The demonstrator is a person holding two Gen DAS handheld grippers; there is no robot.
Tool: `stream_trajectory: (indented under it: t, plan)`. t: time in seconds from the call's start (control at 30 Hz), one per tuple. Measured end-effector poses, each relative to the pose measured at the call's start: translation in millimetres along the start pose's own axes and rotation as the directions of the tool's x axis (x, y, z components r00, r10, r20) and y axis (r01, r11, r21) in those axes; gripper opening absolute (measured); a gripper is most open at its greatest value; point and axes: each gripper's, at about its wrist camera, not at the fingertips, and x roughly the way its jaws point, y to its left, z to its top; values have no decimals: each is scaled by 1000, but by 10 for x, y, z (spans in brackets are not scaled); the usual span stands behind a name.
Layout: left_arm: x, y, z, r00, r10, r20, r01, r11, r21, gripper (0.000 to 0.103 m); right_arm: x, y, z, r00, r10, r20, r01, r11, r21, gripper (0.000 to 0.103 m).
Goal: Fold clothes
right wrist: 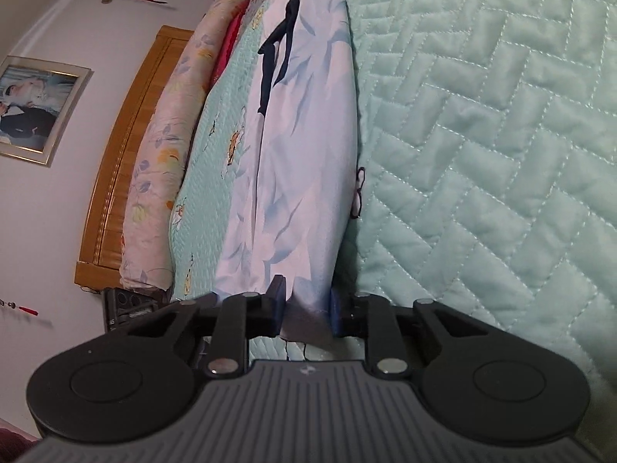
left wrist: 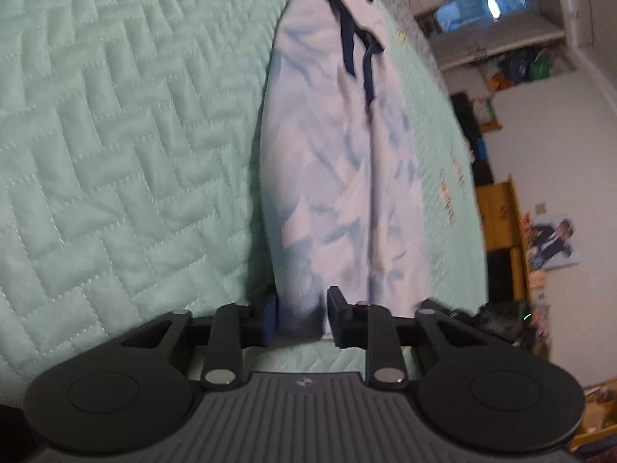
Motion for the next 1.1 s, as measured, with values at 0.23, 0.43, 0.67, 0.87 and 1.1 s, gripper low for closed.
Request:
stream_trajectory:
  t: [0.23,0.43,0.67,0.87,1.1]
  plan:
    - [18,208,21,996,-91,0,90,989,-121,25,-147,-100,-10,999,3,35,-4,999,39,33]
    - [35,114,32,996,-84,-12,84,995,-51,21,-25,-99,22,999,35,-3,-35,999,31,24]
    - [-72,-139,144,986,-158,56,158,987,-3,7,-106,91,95,998,59,-6,-59,998,-38,5]
    - [-289,-606,838,946,-274,172,265,961,73,7,-227,523,669,979,192,66,-185,978,-94,5]
    - [234,-618,2222,945,-244,219,234,970,72,7,186,584,1949,946,252,206,-242,968,-73,5]
